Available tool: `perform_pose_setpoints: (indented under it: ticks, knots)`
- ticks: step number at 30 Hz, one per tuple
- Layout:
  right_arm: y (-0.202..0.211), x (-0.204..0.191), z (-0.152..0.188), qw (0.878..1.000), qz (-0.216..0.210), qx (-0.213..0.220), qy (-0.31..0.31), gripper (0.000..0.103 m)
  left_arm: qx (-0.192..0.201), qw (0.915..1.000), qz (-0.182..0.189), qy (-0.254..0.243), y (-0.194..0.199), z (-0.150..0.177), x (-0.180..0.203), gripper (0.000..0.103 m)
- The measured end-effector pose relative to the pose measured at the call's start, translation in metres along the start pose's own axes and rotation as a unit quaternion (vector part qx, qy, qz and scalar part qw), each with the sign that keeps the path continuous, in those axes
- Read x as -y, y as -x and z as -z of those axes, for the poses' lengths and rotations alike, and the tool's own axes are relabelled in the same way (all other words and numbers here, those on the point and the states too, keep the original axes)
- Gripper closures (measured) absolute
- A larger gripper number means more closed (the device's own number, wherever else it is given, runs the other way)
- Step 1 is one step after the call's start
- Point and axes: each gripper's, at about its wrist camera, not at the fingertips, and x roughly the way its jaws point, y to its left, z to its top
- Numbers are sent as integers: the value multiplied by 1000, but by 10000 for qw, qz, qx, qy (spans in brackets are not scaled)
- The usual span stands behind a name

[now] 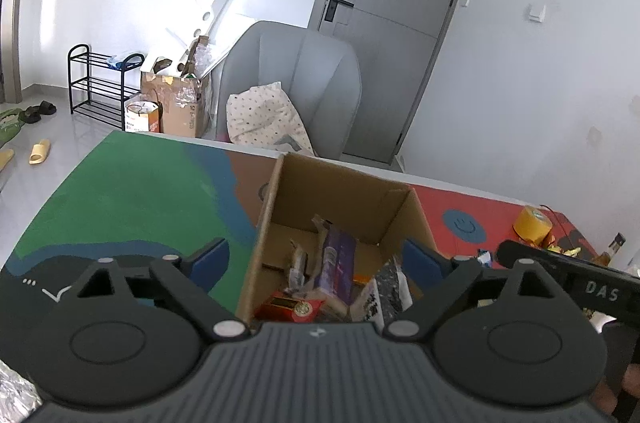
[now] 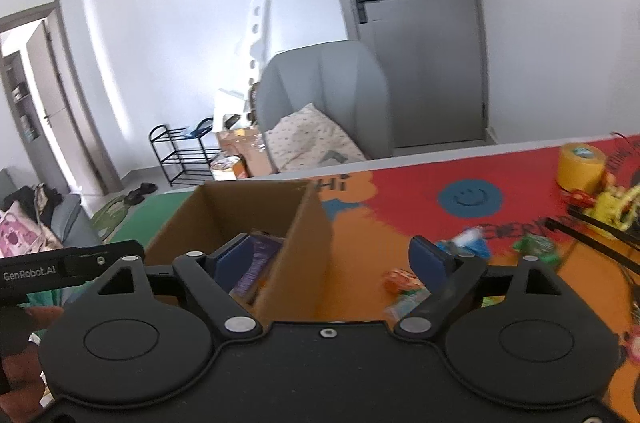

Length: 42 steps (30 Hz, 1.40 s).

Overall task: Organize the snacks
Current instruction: 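Carry both packs over the box and open both tools to drop them, then move both tools back toward the snack pile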

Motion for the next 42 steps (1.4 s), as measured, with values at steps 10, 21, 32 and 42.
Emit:
perform_pose_setpoints:
  ticks: [10,21,32,42]
  knots:
    - [14,31,7,9994,234,40,-249,12,-121,9997,157,-135,-1,8,25,8]
    - [33,68,14,9979,448,117,-455,12,-47,9991,352,-236,0,13,61,8]
    - [43,106,23,9956,599,130,-714,16,-38,9978,477,-459,-8,24,103,8]
    - [45,139,30,9936,630,126,-926,26,-138,9955,645,-684,-24,34,142,10]
